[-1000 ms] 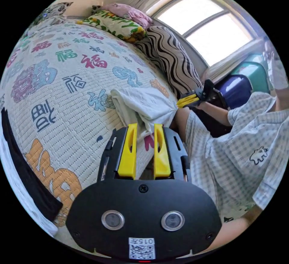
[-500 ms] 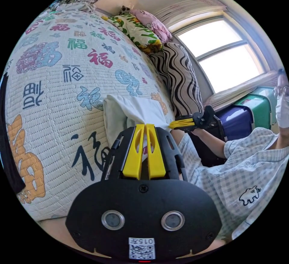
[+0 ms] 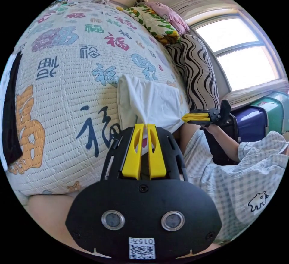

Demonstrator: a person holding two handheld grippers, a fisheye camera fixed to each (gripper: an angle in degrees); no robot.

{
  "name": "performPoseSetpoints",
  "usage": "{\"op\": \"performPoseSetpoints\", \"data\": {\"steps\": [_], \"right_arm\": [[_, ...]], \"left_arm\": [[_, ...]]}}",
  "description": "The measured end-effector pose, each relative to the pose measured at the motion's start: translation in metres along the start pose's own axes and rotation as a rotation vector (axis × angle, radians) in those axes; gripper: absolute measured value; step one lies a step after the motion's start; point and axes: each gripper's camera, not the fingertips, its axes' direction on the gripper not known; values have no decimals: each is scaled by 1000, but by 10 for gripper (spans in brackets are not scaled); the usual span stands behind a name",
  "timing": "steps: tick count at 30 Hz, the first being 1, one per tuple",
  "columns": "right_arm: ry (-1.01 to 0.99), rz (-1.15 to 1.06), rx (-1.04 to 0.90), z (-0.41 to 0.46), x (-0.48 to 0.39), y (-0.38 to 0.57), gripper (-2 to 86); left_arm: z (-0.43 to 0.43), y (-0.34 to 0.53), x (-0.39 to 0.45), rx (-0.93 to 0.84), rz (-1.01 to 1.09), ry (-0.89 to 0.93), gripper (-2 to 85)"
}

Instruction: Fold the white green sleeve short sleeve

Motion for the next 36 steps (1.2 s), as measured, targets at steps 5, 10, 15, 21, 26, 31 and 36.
{"op": "performPoseSetpoints", "data": {"steps": [5, 10, 15, 21, 26, 31, 36], "right_arm": [[19, 63, 52, 2, 12, -4, 0], [20, 19, -33, 31, 10, -5, -6], [-59, 118, -12, 33, 29, 3, -6], [-172, 437, 241, -4, 90, 22, 35], [-333, 598, 256, 19, 158, 11, 90], [-512, 595, 291, 39, 176, 6, 48], [-531, 607, 316, 38, 178, 14, 9]], "left_arm": [[-16, -19, 40, 146, 127, -160, 33], [43, -23, 24, -88, 125, -227, 0], [34, -8, -1, -77, 52, -198, -4], [-18, -39, -23, 127, -10, -98, 65], [1, -98, -74, 95, -80, 70, 100], [23, -107, -100, -10, -126, 189, 26], [4, -89, -122, 101, -246, 264, -3]]}}
